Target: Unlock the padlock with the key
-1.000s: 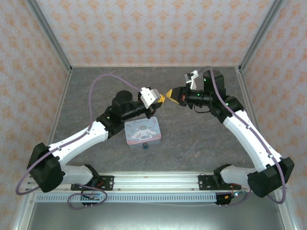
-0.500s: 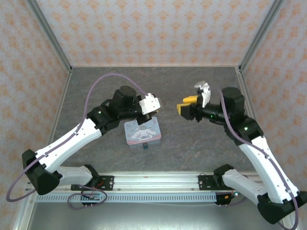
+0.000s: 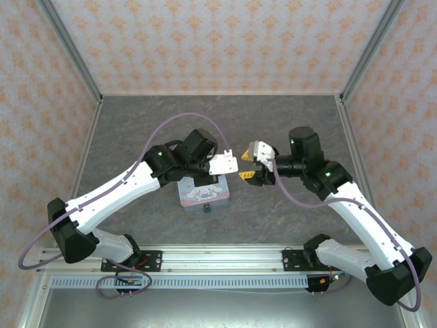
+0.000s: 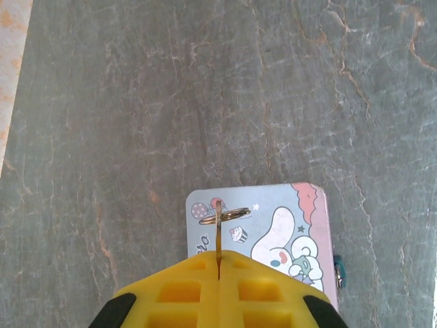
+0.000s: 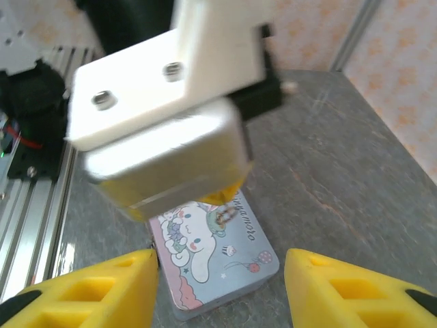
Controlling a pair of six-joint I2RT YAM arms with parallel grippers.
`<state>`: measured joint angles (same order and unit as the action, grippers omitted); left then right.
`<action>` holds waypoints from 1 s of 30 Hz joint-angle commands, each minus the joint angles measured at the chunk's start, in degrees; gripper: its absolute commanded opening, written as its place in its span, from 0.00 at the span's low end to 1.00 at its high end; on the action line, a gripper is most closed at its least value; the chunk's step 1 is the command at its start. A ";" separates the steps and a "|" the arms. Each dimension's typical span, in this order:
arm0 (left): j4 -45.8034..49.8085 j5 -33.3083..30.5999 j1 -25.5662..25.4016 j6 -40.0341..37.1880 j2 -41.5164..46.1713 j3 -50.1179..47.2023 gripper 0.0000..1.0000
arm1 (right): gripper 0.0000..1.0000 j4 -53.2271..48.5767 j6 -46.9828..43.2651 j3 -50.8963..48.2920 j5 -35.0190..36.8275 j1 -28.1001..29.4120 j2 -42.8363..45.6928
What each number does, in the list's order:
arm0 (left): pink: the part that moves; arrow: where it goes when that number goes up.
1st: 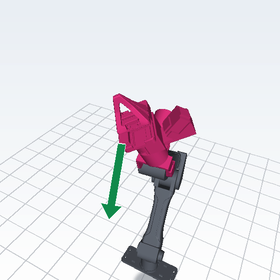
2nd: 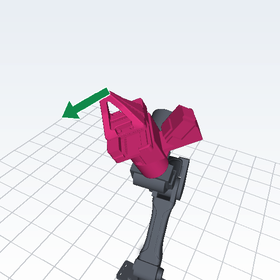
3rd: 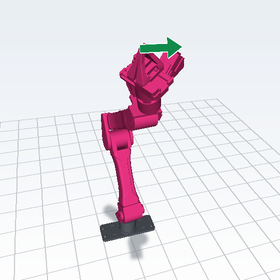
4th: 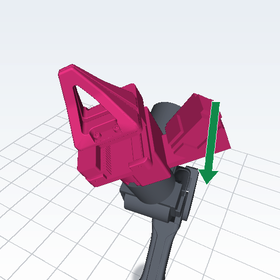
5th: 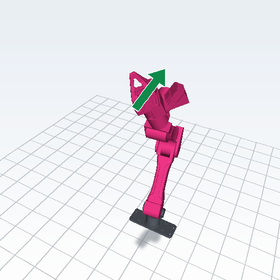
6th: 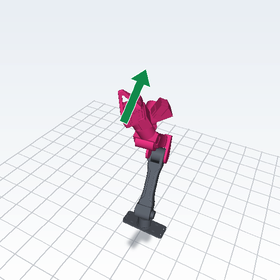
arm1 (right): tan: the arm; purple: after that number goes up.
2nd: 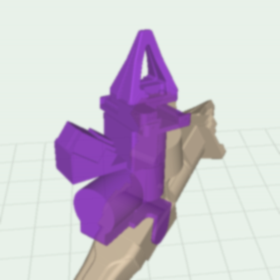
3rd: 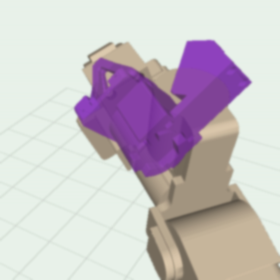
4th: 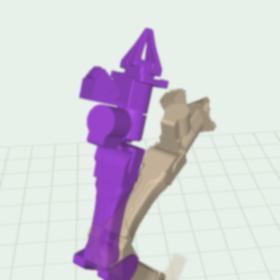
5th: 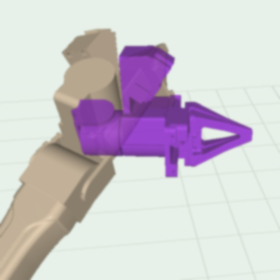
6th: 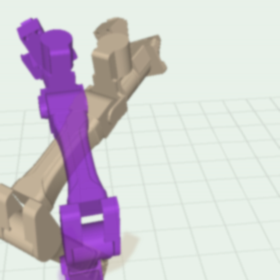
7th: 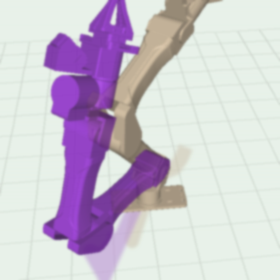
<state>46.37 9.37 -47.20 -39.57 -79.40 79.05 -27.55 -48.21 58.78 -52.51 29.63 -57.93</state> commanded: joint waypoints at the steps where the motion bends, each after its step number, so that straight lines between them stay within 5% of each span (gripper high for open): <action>1: 2.89 -1.82 -0.59 -2.08 0.19 2.25 0.00 | 0.50 1.79 -7.60 -1.40 0.05 1.39 -1.33; 16: 2.35 0.51 -0.93 -3.25 0.56 2.71 0.00 | 0.33 12.94 -5.05 -4.68 -0.85 3.12 -6.26; 30: 2.76 0.35 -1.06 -3.37 0.25 3.44 0.00 | 0.29 14.51 -3.74 -3.65 -4.09 4.51 -9.57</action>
<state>49.17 9.52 -47.64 -42.09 -79.40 80.23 -14.39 -52.27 54.00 -54.68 33.17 -66.63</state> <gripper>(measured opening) 0.048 0.292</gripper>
